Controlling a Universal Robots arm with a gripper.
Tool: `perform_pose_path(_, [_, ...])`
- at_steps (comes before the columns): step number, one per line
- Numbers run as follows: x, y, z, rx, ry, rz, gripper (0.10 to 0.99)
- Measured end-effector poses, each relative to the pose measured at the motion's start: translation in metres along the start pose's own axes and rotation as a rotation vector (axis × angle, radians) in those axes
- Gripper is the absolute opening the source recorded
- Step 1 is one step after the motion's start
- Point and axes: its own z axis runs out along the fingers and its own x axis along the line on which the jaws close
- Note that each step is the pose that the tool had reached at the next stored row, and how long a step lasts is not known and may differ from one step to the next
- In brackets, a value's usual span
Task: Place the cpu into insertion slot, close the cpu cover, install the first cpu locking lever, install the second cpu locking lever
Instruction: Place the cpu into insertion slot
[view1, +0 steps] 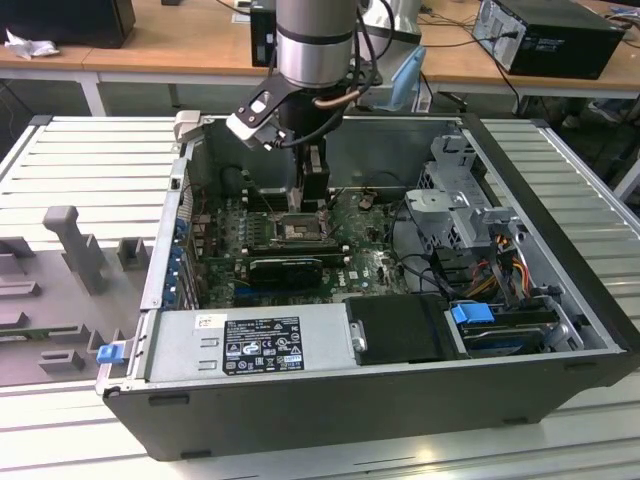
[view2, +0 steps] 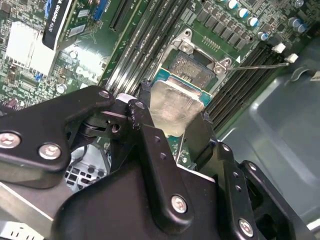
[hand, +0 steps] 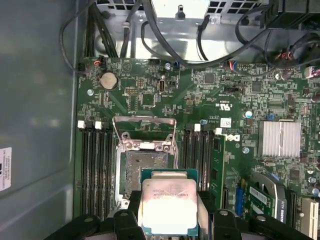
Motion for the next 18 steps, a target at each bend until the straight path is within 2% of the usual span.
perform_pose_path(3, [-0.0001, -0.0003, 0.0028, 0.0, -0.0001, 0.002, 0.525])
perform_pose_path(7, [-0.0001, -0.0003, 0.0062, -0.002, -0.0008, 0.047, 0.525])
perform_pose_path(18, [-0.0003, -0.0005, 0.0126, -0.002, -0.0009, 0.049, 0.525])
